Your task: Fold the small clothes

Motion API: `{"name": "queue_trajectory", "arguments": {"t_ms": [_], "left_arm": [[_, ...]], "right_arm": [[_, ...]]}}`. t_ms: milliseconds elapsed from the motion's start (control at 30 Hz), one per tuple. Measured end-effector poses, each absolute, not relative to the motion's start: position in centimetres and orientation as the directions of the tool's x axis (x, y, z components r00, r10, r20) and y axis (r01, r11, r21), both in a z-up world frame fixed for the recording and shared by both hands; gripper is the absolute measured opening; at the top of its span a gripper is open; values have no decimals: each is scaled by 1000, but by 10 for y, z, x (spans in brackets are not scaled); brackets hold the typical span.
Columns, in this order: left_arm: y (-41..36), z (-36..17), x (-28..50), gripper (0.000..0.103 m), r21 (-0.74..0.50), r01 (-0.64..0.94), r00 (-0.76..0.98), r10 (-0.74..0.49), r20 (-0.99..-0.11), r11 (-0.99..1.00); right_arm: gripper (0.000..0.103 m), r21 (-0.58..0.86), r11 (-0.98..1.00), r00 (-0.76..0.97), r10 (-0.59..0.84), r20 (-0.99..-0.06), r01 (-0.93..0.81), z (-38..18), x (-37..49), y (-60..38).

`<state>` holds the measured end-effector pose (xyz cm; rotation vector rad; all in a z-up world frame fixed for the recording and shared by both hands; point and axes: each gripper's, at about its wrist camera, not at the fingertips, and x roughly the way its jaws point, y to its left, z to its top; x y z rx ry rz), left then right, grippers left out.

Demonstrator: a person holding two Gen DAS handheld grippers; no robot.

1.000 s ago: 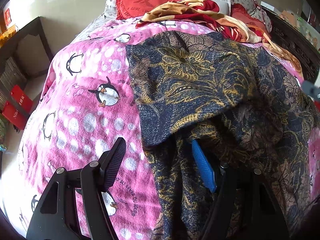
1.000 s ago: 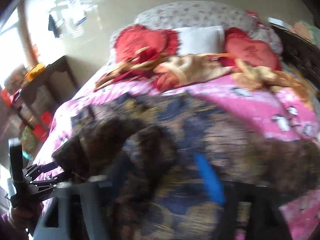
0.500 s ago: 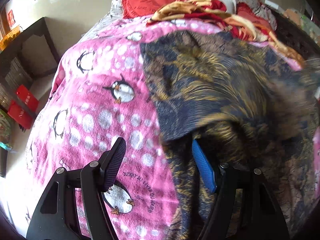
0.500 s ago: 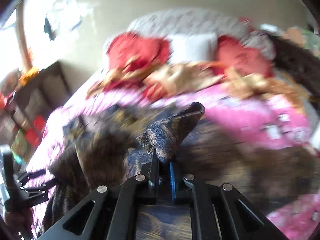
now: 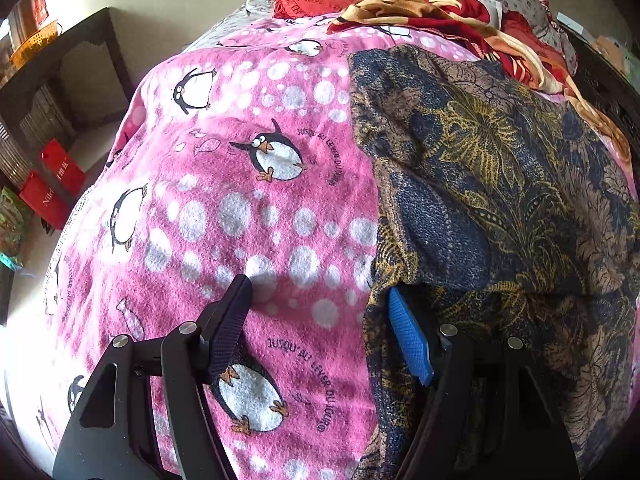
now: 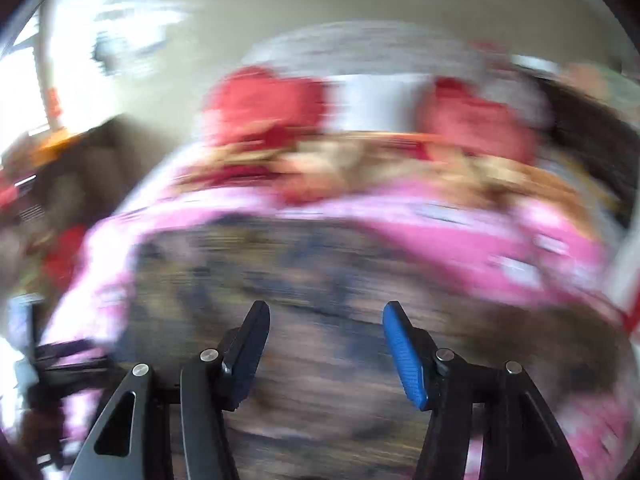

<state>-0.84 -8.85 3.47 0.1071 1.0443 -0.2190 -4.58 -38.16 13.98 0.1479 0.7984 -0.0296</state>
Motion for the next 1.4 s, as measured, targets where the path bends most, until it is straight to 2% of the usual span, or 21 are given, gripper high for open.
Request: {"name": "queue_trajectory", "arguments": {"t_ms": [133, 200, 300, 367, 400, 433, 633, 767, 867, 900, 933, 1000, 1100, 1200, 1300, 1400], "left_arm": [[-80, 34, -13, 69, -47, 216, 495, -150, -856, 975], [-78, 34, -14, 69, -65, 211, 498, -164, -851, 975], [-73, 34, -14, 69, -104, 205, 506, -197, -840, 973], [-70, 33, -15, 69, -121, 213, 515, -216, -830, 970], [-70, 33, -15, 69, -125, 217, 518, -223, -826, 968], [-69, 32, -16, 69, -132, 222, 521, -232, -821, 966], [-51, 43, -21, 69, -209, 196, 528, -283, -801, 958], [-50, 63, -26, 69, -134, 196, 575, -225, -787, 971], [-49, 80, -31, 69, -105, 198, 619, -208, -757, 975], [-50, 84, -31, 69, -109, 200, 624, -212, -752, 974], [-52, 86, -31, 69, -114, 207, 622, -220, -751, 972], [-61, 88, -28, 69, -117, 225, 615, -234, -753, 967], [-80, 83, -17, 69, -115, 265, 587, -254, -769, 957], [-103, 63, -8, 69, -105, 286, 525, -247, -814, 953], [-116, 38, -2, 69, -83, 290, 443, -211, -871, 953], [-115, 42, -9, 69, -64, 288, 470, -199, -860, 956]], "right_arm": [[57, 149, 973, 654, 228, -721, -176, 125, 20, -298], [57, 96, 955, 629, 258, -733, -280, 110, 53, -256], [56, 35, 937, 607, 254, -753, -349, 86, 91, -223], [43, 4, 930, 578, 230, -783, -366, 70, 111, -211], [21, -17, 928, 554, 208, -806, -373, 60, 120, -207], [5, -29, 926, 540, 194, -819, -377, 54, 126, -205], [4, 72, 919, 566, 299, -768, -388, 67, 132, -190], [4, 90, 933, 548, 281, -788, -349, 49, 138, -182], [10, 118, 936, 533, 290, -795, -333, 61, 109, -196], [20, 112, 940, 557, 284, -781, -321, 73, 88, -209], [36, 100, 948, 570, 264, -778, -303, 79, 75, -218], [48, 89, 970, 599, 212, -772, -228, 87, 42, -247], [48, 93, 990, 582, 135, -802, -102, 81, 1, -294], [48, 8, 1000, 496, -7, -868, 27, 53, -27, -337], [48, 36, 997, 416, 7, -909, 64, 40, -55, -369], [48, 49, 994, 466, -1, -885, 95, 64, -85, -397]]}}
